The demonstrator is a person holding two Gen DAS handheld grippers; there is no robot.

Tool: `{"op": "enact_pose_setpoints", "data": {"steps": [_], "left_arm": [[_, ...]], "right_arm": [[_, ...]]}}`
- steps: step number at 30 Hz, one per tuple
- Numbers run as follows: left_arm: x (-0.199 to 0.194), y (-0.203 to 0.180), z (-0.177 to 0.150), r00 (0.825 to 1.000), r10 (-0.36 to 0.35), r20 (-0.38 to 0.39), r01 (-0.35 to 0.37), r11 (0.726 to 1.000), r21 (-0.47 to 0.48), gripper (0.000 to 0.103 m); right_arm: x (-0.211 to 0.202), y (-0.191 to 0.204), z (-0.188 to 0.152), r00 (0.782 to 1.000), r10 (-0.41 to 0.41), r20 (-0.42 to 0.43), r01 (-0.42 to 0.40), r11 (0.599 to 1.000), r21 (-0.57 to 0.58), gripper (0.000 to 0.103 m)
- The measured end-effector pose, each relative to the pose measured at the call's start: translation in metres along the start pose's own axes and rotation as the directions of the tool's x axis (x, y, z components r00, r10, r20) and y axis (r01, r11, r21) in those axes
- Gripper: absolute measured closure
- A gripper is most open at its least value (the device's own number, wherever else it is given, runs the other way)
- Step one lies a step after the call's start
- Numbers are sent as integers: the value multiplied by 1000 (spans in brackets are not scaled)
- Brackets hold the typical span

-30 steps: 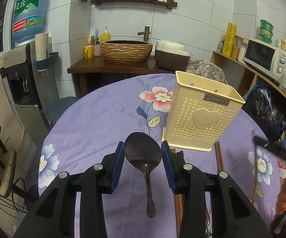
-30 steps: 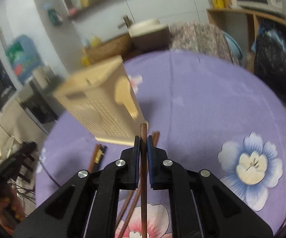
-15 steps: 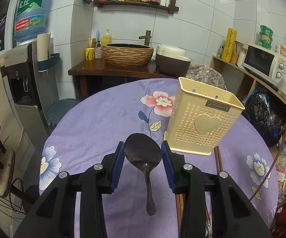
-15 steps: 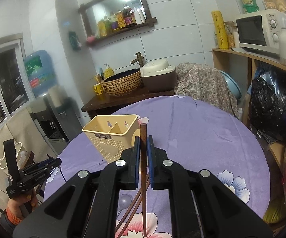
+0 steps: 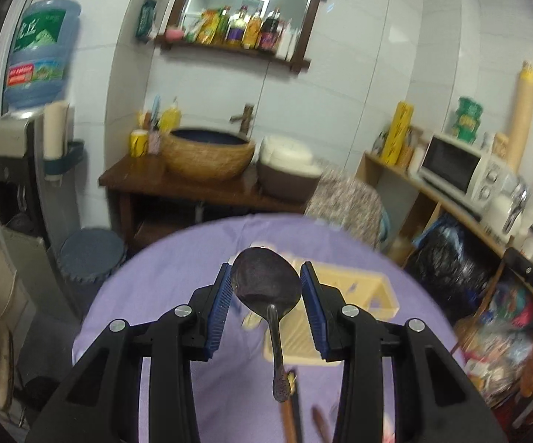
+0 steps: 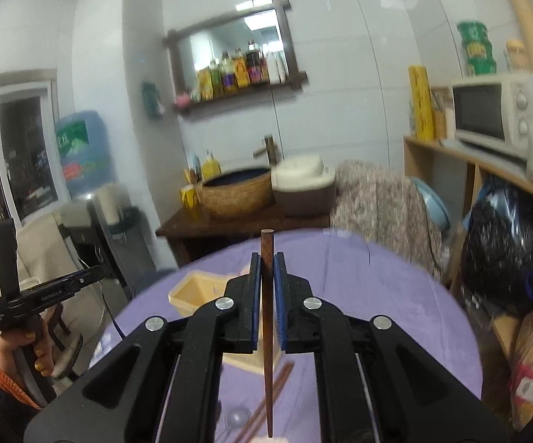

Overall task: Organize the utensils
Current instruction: 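Lower the spoon into the cream holder with the left gripper while the right inserts the chopstick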

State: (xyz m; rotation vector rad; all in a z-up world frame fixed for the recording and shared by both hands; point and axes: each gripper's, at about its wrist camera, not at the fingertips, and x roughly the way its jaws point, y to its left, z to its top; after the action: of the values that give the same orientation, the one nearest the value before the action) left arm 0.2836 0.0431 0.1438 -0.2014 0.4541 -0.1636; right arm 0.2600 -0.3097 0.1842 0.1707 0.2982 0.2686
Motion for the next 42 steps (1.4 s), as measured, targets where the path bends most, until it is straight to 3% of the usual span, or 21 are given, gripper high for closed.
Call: {"op": "enact_pose_setpoints", "data": {"steps": [5, 9, 12, 16, 27, 42], "left_arm": [[9, -39, 56, 995, -35, 90, 32, 999, 33, 65], [37, -63, 68, 994, -14, 105, 7, 998, 67, 65], [69, -76, 56, 996, 26, 80, -34, 994, 105, 65], [94, -76, 32, 998, 27, 50, -33, 993, 113, 65], [118, -63, -25, 997, 47, -53, -39, 988, 149, 65], [139, -59, -51, 989, 69, -131, -43, 981, 191, 65]], "right_arm": [[9, 17, 59, 992, 11, 127, -17, 999, 43, 95], [31, 28, 75, 985, -5, 170, -5, 999, 54, 95], [53, 33, 67, 986, -14, 169, 4, 998, 62, 95], [81, 34, 39, 989, -35, 146, 27, 998, 52, 95], [121, 21, -33, 1000, -24, -15, 25, 996, 80, 95], [121, 5, -35, 999, -24, -24, 26, 995, 96, 95]]}}
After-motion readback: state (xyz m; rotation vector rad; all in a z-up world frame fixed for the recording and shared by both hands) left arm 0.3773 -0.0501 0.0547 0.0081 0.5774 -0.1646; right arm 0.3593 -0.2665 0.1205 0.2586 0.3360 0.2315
